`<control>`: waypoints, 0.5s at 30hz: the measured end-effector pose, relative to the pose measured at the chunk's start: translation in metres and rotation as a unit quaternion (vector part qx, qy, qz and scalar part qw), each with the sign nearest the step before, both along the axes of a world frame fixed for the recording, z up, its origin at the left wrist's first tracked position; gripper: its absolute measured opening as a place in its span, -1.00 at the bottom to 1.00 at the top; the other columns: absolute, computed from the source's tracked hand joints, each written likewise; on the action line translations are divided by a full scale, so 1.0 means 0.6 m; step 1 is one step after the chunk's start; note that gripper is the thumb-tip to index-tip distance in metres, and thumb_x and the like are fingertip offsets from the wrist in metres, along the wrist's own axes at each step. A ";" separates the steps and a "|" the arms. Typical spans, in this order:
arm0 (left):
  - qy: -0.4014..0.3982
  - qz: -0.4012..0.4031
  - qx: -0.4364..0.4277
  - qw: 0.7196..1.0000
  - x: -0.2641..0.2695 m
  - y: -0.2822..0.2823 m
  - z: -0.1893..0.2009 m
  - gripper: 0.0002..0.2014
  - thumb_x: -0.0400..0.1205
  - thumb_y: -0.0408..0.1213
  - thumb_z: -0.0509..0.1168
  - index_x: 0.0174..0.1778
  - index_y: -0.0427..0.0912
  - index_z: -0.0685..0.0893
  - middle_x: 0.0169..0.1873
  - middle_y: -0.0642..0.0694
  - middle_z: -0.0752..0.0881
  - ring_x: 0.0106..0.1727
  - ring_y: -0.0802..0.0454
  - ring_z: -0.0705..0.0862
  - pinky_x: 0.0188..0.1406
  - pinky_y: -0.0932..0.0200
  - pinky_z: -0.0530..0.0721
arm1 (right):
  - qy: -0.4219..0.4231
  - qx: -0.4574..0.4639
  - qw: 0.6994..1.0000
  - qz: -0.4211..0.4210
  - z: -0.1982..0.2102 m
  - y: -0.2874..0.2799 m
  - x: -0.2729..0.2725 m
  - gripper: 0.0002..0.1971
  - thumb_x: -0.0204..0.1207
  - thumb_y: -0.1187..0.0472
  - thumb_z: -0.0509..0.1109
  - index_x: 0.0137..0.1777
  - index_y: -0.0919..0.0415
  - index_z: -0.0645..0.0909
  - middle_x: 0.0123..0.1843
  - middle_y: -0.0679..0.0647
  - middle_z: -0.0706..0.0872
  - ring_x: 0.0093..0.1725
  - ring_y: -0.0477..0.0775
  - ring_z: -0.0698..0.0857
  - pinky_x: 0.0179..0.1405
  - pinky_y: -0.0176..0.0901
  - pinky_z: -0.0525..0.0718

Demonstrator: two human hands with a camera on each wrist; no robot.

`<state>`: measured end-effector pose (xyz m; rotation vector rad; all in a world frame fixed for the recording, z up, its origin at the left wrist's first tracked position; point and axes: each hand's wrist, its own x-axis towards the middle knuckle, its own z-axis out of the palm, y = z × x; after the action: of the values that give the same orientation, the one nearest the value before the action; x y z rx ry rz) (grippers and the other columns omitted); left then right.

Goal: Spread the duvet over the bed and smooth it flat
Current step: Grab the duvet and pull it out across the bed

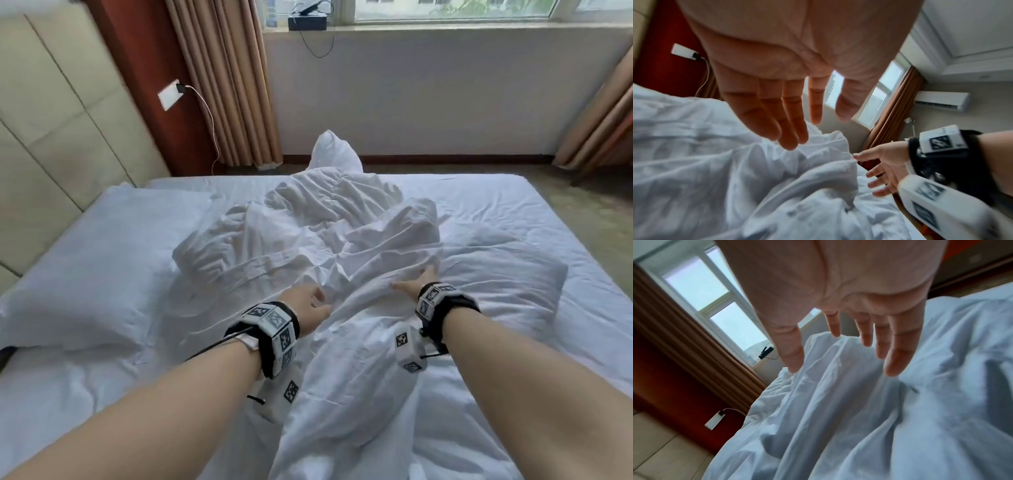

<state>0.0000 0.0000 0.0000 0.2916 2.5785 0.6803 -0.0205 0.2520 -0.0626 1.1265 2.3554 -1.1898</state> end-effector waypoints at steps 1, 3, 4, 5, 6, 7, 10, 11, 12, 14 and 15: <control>-0.015 -0.004 -0.014 1.000 0.001 0.001 -0.009 -0.67 0.59 -0.04 0.29 0.22 -0.09 0.62 0.12 -0.12 0.75 0.16 -0.09 0.70 0.20 0.09 0.61 | 0.008 -0.004 1.000 -0.022 -0.008 0.001 -0.007 0.13 0.22 -0.02 0.64 0.64 0.23 -0.02 0.60 0.32 0.30 0.51 0.36 0.41 0.51 0.18 0.39; -0.027 0.000 -0.022 0.999 -0.001 -0.005 -0.030 -0.66 0.59 -0.02 0.28 0.22 -0.09 0.61 0.05 -0.11 0.76 0.15 -0.08 0.71 0.19 0.09 0.62 | 0.002 -0.009 0.998 -0.060 -0.025 0.007 -0.028 0.22 0.21 -0.02 0.65 0.66 0.15 -0.16 0.64 0.32 0.18 0.56 0.41 0.33 0.53 0.26 0.34; -0.035 0.007 -0.024 0.999 0.003 -0.010 -0.035 -0.66 0.59 -0.01 0.28 0.22 -0.08 0.61 -0.02 -0.08 0.74 0.10 -0.07 0.71 0.16 0.10 0.63 | -0.002 -0.013 0.997 -0.071 -0.034 0.011 -0.042 0.26 0.20 -0.02 0.66 0.66 0.12 -0.23 0.66 0.31 0.13 0.57 0.42 0.30 0.53 0.28 0.33; -0.039 0.012 -0.020 0.999 0.003 -0.017 -0.043 -0.67 0.59 -0.01 0.28 0.21 -0.07 0.60 -0.09 -0.02 0.71 0.03 -0.04 0.71 0.13 0.11 0.64 | -0.010 -0.011 0.997 -0.080 -0.040 0.008 -0.051 0.28 0.19 -0.01 0.66 0.66 0.09 -0.26 0.66 0.32 0.12 0.56 0.43 0.31 0.52 0.29 0.34; -0.043 0.021 -0.017 0.999 0.004 -0.025 -0.049 -0.68 0.59 -0.01 0.28 0.21 -0.07 0.60 -0.15 0.04 0.67 -0.04 0.00 0.68 0.07 0.15 0.63 | -0.017 -0.008 0.995 -0.095 -0.047 0.005 -0.059 0.26 0.19 0.04 0.65 0.65 0.07 -0.26 0.63 0.36 0.17 0.51 0.45 0.37 0.48 0.30 0.39; -0.042 0.028 -0.014 0.999 0.004 -0.035 -0.055 -0.69 0.60 -0.02 0.28 0.19 -0.06 0.60 -0.19 0.08 0.64 -0.09 0.04 0.65 0.02 0.18 0.61 | -0.014 -0.012 0.993 -0.117 -0.053 0.002 -0.066 0.17 0.22 0.13 0.60 0.63 0.08 -0.21 0.57 0.39 0.25 0.43 0.46 0.45 0.44 0.28 0.44; -0.066 0.058 0.000 0.996 0.007 -0.075 -0.070 -0.74 0.57 -0.01 0.31 0.12 -0.01 0.60 -0.22 0.08 0.67 -0.17 0.04 0.67 0.08 0.08 0.71 | 0.030 -0.027 0.988 -0.147 -0.071 -0.006 -0.079 -0.24 0.48 0.34 0.36 0.60 0.28 0.03 0.52 0.33 0.36 0.42 0.35 0.49 0.42 0.08 0.43; -0.076 0.069 0.012 0.995 0.008 -0.089 -0.074 -0.75 0.56 -0.01 0.33 0.10 0.00 0.60 -0.21 0.05 0.69 -0.19 0.03 0.68 0.13 0.01 0.73 | 0.051 -0.035 0.988 -0.140 -0.078 -0.010 -0.084 -0.36 0.53 0.34 0.31 0.57 0.34 0.16 0.53 0.31 0.39 0.44 0.32 0.48 0.39 0.05 0.42; -0.086 0.081 0.014 0.993 0.011 -0.101 -0.073 -0.74 0.56 -0.01 0.35 0.09 -0.01 0.60 -0.19 0.03 0.69 -0.20 0.01 0.68 0.15 -0.02 0.73 | 0.065 -0.038 0.989 -0.126 -0.073 -0.022 -0.086 -0.47 0.55 0.33 0.28 0.52 0.38 0.29 0.49 0.29 0.47 0.43 0.30 0.50 0.35 0.01 0.46; -0.099 0.097 0.014 0.990 0.014 -0.127 -0.078 -0.61 0.53 0.03 0.38 0.21 -0.04 0.56 -0.10 -0.01 0.70 -0.13 0.00 0.70 0.20 -0.01 0.71 | 0.082 -0.056 0.992 -0.082 -0.049 -0.069 -0.088 -0.61 0.48 0.33 0.31 0.32 0.37 0.51 0.28 0.27 0.66 0.26 0.29 0.63 0.22 -0.03 0.53; -0.100 0.109 0.020 0.989 0.016 -0.135 -0.076 -0.44 0.46 0.09 0.42 0.33 -0.02 0.49 0.01 -0.03 0.70 -0.03 0.00 0.71 0.26 -0.01 0.68 | 0.092 -0.091 0.991 -0.045 -0.037 -0.104 -0.087 -0.68 0.38 0.34 0.36 0.15 0.35 0.60 0.06 0.29 0.72 0.07 0.28 0.68 0.07 -0.04 0.58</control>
<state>0.0094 -0.0809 -0.0459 -0.0461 2.4255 0.7957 -0.0726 0.1899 -0.0847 1.1132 2.2890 -1.5661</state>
